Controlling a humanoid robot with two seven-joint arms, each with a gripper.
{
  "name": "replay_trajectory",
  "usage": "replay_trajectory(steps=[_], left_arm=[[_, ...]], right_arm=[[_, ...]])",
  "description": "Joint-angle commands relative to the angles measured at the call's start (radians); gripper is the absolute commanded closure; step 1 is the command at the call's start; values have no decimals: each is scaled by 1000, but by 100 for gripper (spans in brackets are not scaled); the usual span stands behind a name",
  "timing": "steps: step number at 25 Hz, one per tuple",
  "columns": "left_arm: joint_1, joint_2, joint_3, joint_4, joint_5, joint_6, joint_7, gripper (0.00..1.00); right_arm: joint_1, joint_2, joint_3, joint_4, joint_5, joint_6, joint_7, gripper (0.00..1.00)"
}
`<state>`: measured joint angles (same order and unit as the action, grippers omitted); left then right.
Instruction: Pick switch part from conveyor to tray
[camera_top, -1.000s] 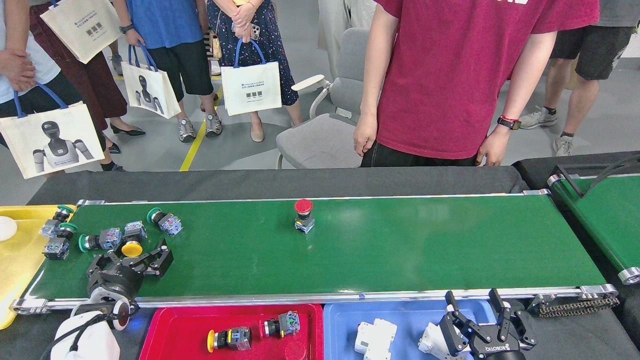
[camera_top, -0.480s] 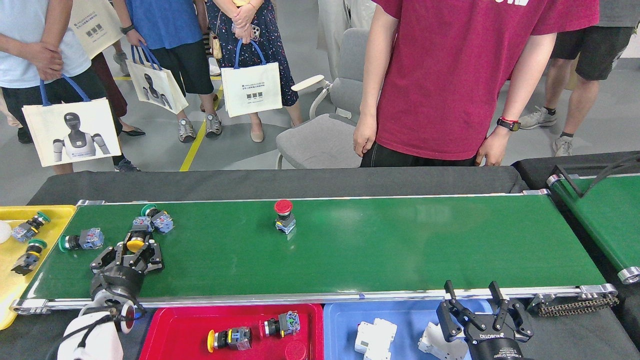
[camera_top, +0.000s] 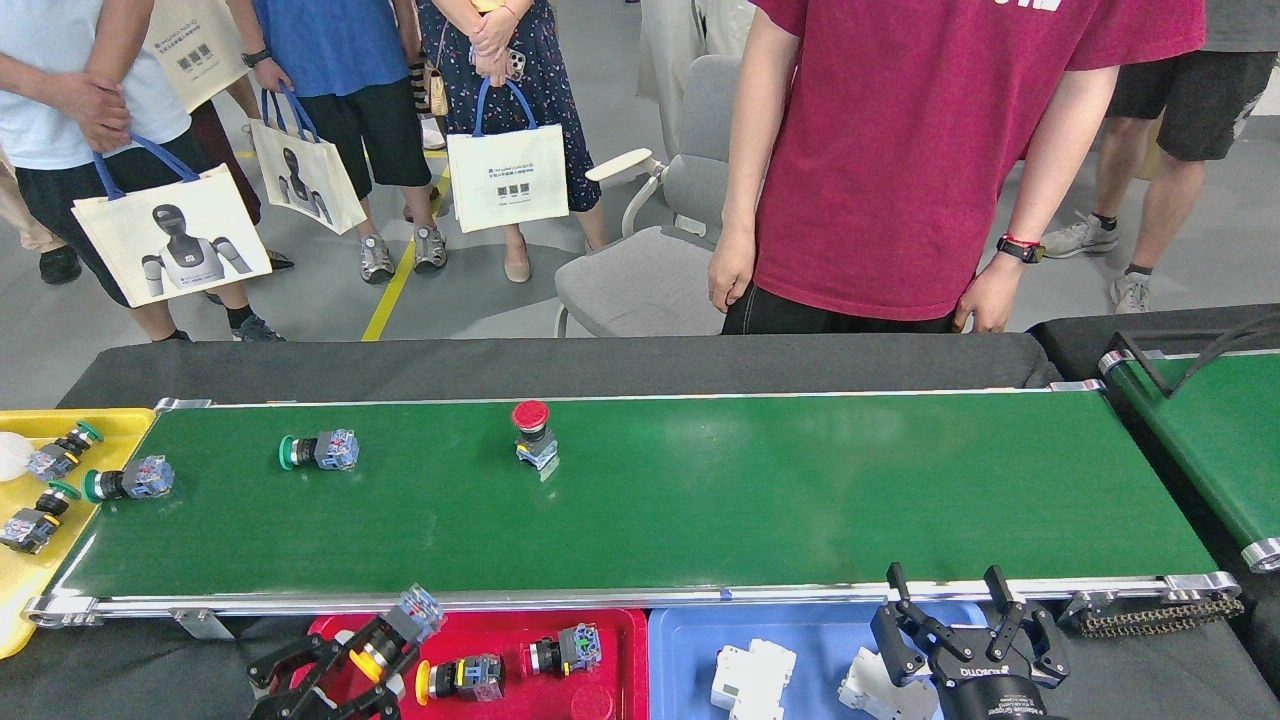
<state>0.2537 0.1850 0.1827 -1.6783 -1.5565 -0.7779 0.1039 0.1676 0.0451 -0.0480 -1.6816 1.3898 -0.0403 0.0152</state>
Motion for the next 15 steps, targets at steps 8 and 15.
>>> replay_trajectory(steps=[8,15], left_arm=[[-5,-84,126,5,18,333,5,0],[-2,-76,184,54,59,459,3,0]], right_arm=[[-11,7,0,-21,0,4,-63,2],[-11,-4,0,-30,2,4,-60,2]])
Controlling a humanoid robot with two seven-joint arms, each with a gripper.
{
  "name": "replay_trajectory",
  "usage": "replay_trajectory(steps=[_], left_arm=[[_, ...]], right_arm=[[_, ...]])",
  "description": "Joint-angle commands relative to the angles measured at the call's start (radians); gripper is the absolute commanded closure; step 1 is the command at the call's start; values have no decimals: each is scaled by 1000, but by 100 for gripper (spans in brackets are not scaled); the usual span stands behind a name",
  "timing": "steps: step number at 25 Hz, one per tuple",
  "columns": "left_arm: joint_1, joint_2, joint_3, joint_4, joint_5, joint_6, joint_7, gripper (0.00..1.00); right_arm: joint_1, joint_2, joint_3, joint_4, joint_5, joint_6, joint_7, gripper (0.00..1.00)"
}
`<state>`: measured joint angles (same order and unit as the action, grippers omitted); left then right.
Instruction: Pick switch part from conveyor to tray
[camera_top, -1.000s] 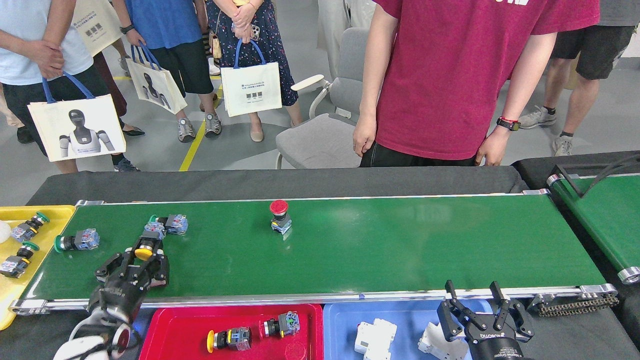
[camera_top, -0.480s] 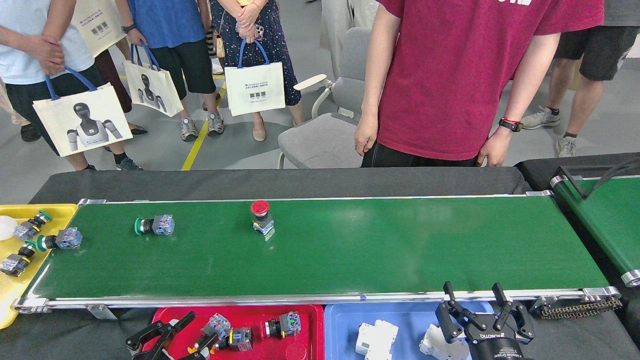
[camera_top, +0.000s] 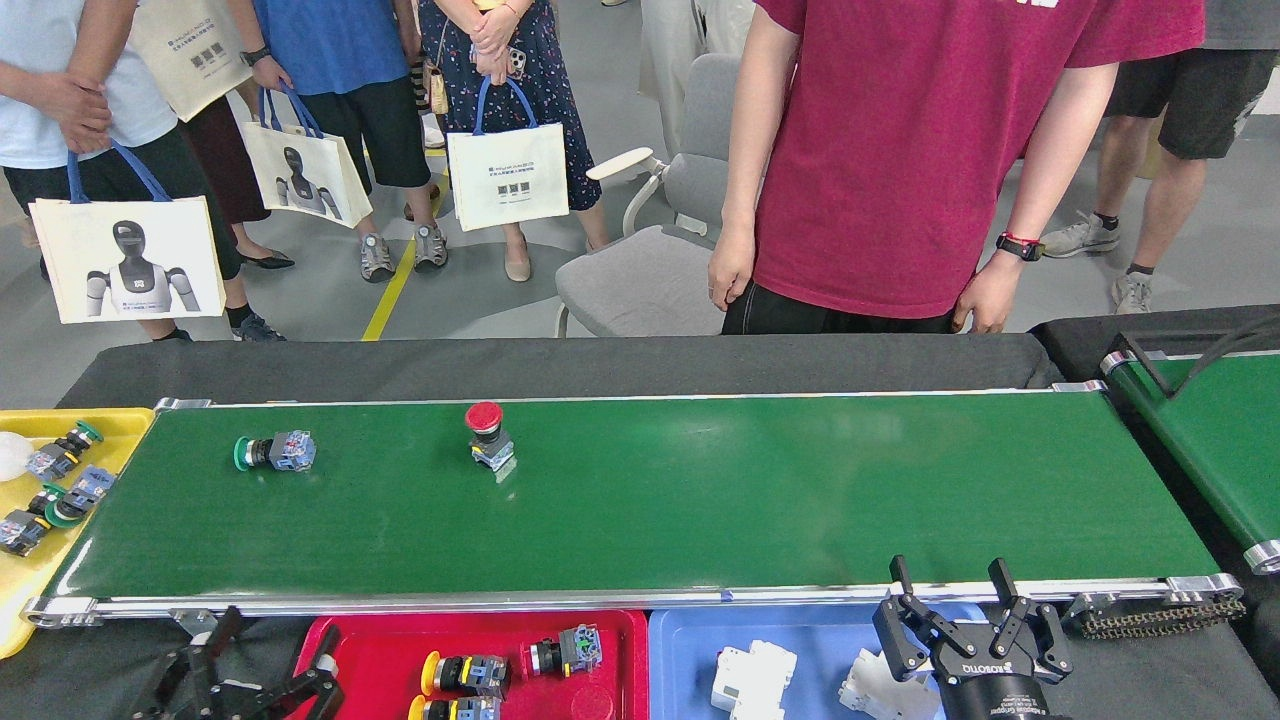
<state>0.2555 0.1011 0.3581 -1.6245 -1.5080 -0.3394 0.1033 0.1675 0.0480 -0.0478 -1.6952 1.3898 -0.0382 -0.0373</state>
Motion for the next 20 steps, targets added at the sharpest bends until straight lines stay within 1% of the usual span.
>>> replay_trajectory(steps=[1,5,7,9,11,13,15,17,20], left_arm=[[-4,8,9,3,14,20,4,0],[-22,16,-7,-8,14,16,-8,0],[-53,16,-34,-23,14,13,-56,0],[-143,12,-91,-23,12,2,-117,0],[-229,12,-149,-9,8,-1,-175,0],[-295,9,-180,45,3,-1,-215,0],[-360,3,-214,114,-6,-1,-220,0],[-424,9,-252,198,-20,8,-220,0],[-498,9,-264,307,-23,17,-220,0]], right_arm=[[-14,-8,0,-18,3,3,-3,2],[-22,-7,0,-15,6,1,4,2],[-20,-14,0,-12,5,-9,8,2],[-22,-31,0,-11,5,-6,11,2],[-22,-33,0,-12,5,-8,13,2],[-23,-31,0,-15,5,-9,11,2],[-23,-31,0,-14,3,-9,11,2],[-20,-22,0,-14,-17,-8,11,2],[-22,-25,0,-14,-18,-9,14,2]])
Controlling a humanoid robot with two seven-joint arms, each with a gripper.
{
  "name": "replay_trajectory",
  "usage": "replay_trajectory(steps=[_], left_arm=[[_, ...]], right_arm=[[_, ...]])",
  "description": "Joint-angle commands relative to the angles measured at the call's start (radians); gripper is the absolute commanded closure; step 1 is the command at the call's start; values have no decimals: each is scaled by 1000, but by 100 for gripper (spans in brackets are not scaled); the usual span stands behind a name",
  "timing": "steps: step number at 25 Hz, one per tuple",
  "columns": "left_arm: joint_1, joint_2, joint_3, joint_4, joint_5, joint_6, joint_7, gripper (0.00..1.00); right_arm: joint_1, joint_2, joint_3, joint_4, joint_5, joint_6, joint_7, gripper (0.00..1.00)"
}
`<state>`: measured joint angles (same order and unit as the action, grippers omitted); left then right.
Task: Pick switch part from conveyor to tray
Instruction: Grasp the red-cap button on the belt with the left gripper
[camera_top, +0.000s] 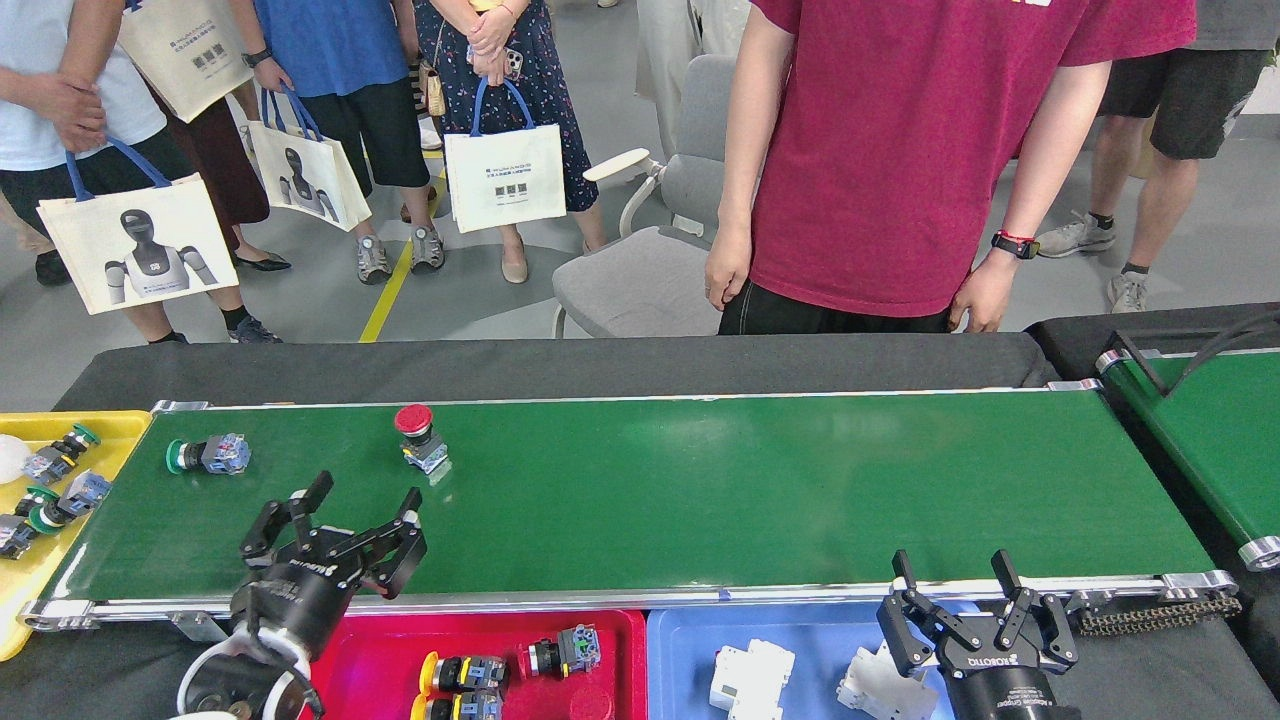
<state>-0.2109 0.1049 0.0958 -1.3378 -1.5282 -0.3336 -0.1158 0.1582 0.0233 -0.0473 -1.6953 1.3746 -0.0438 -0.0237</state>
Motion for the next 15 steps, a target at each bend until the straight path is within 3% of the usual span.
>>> replay_trajectory(steps=[1,11,15], left_arm=[[-54,6,-2,57,-3,13,-1,0],[-219,6,-7,298,-40,85,12,0],[-285,6,-7,422,-95,171,81,1]], right_arm=[[-14,0,0,-14,-3,-2,7,2],[-14,-5,1,-14,-3,-2,21,2],[-14,-6,1,-14,-3,-4,21,2]])
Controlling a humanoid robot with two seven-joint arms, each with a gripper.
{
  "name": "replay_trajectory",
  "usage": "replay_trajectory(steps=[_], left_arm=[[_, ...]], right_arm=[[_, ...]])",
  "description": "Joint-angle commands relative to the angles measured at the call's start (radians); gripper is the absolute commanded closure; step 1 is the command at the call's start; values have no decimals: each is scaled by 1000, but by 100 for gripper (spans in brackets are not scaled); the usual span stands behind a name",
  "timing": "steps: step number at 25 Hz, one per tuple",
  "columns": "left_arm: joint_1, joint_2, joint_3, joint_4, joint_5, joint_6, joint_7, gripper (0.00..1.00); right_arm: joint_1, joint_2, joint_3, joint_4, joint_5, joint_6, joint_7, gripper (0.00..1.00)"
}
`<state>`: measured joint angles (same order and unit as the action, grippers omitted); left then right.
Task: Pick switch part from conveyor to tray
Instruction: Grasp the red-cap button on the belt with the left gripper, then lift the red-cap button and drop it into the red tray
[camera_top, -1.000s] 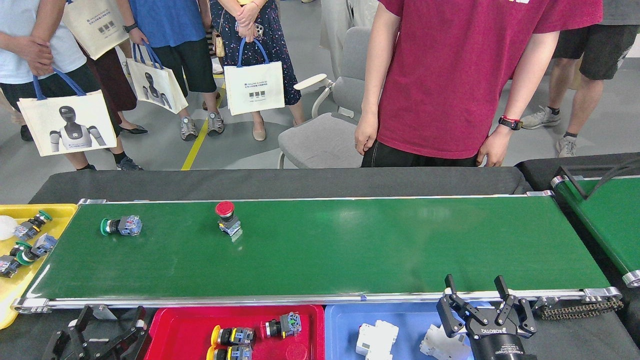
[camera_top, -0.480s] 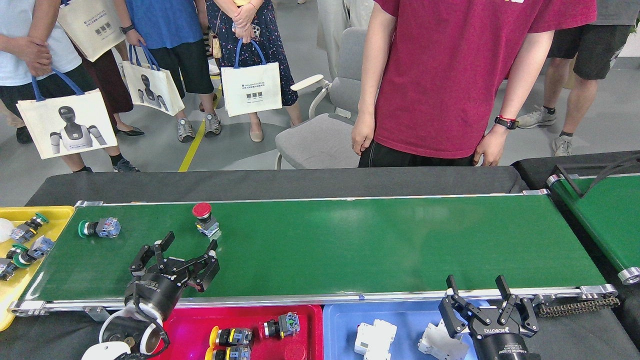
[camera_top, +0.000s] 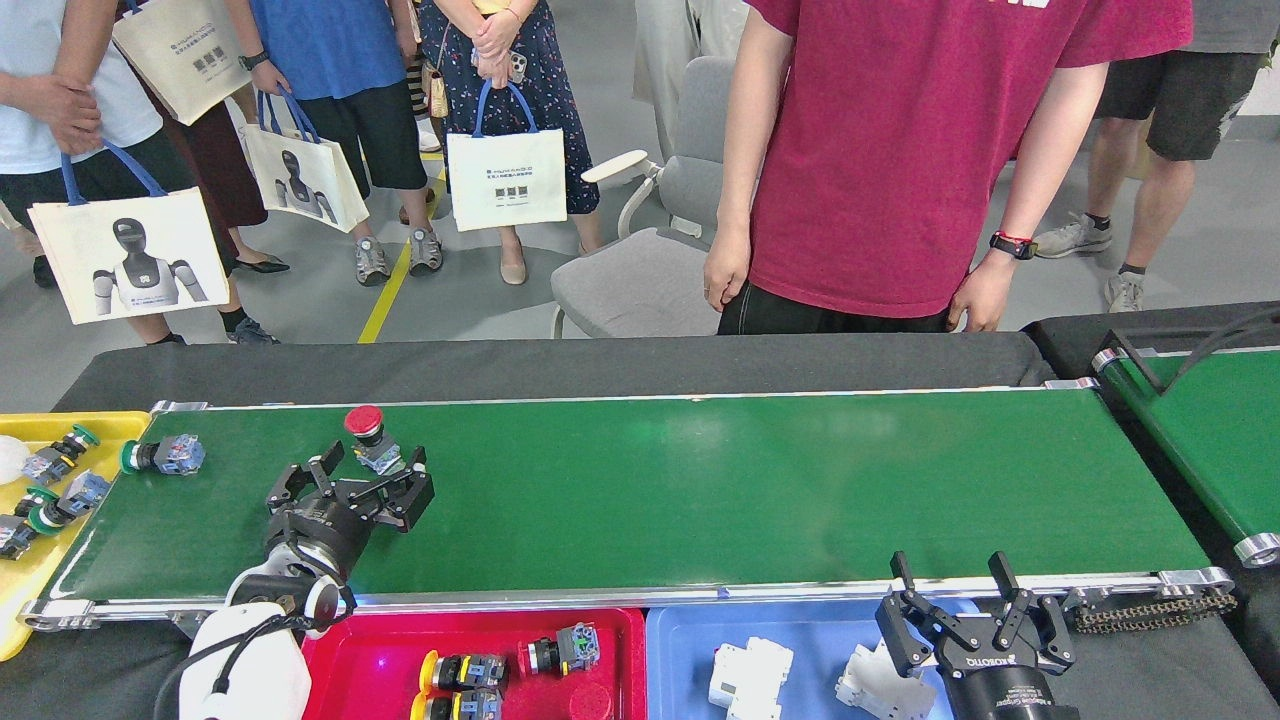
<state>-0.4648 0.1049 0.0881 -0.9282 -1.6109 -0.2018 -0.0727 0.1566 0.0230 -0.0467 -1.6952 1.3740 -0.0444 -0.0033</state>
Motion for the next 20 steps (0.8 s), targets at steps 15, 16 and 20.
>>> replay_trajectory(steps=[15,16,20], left_arm=[[-124,18,1,278,-92,136,258,100],[-118,19,1,273,-93,134,263,100],[-25,19,-13,89,-95,30,258,100]], right_arm=[[-9,-9,1,-14,-3,-3,0,1],[-9,-9,2,-14,-1,-3,0,1],[-6,-9,1,-14,-1,-3,0,1]])
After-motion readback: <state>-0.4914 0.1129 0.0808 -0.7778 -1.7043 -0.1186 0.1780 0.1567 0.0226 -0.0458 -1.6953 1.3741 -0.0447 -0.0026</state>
